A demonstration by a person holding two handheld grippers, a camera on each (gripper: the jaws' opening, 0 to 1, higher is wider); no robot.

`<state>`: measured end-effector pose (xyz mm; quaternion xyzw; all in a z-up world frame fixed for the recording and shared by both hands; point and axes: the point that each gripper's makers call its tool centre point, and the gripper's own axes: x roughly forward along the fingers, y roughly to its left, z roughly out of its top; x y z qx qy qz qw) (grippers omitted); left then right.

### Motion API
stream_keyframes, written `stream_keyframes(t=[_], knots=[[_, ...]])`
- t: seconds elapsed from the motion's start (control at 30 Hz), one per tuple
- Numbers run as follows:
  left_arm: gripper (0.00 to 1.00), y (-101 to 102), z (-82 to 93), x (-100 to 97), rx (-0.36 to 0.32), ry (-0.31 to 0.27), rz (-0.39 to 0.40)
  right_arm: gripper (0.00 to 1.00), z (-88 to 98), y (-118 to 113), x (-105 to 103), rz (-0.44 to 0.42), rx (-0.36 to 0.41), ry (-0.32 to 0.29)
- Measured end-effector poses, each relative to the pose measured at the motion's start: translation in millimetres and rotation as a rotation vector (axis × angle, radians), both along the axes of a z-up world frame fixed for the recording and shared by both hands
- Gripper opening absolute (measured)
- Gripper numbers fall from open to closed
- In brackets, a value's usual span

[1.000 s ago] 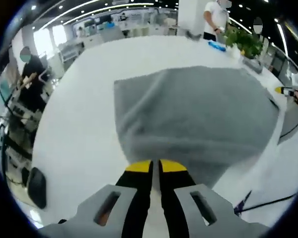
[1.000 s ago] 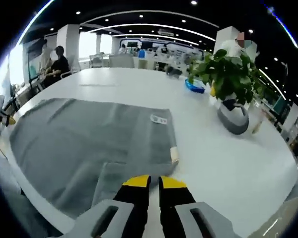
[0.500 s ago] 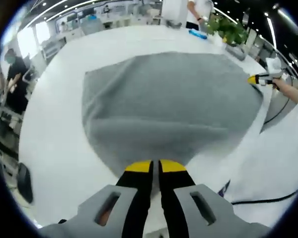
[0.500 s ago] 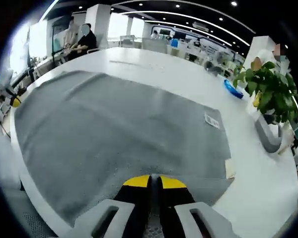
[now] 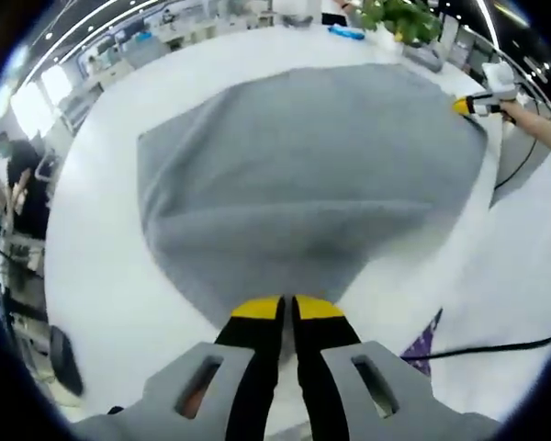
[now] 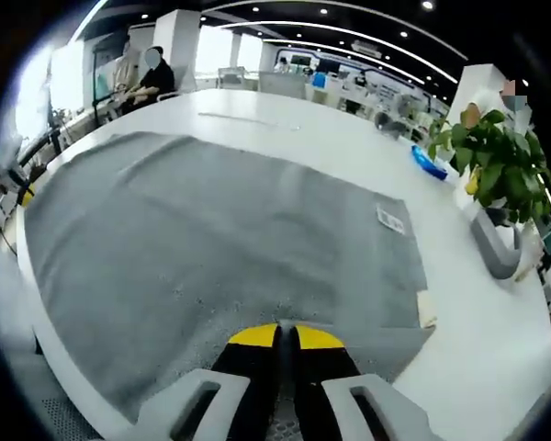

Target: Open the folded towel by lifting each exposed corner and separating the folded layers until the towel lies flat within the target outline without major curled edges

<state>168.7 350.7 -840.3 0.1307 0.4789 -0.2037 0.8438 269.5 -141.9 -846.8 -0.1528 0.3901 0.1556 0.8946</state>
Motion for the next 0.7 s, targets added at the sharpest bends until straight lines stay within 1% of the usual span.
stream_keyframes(t=[0.13, 0.27, 0.47, 0.6, 0.7], knots=[[0.03, 1, -0.3, -0.4, -0.002, 0.015, 0.010, 0.02, 0.5, -1, 0, -0.027, 0.038, -0.003], [0.02, 6, -0.8, -3.4, 0.017, 0.031, -0.017, 0.02, 0.7, -1, 1, -0.030, 0.032, 0.005], [0.02, 22, -1.6, -10.6, 0.056, 0.103, -0.036, 0.02, 0.3, -1, 1, -0.036, 0.038, 0.004], [0.02, 24, -1.7, -13.0, 0.069, 0.123, -0.051, 0.02, 0.3, -1, 0, -0.041, 0.051, 0.005], [0.02, 27, -1.7, -16.1, 0.096, 0.147, -0.062, 0.02, 0.2, -1, 0, -0.042, 0.051, 0.005]])
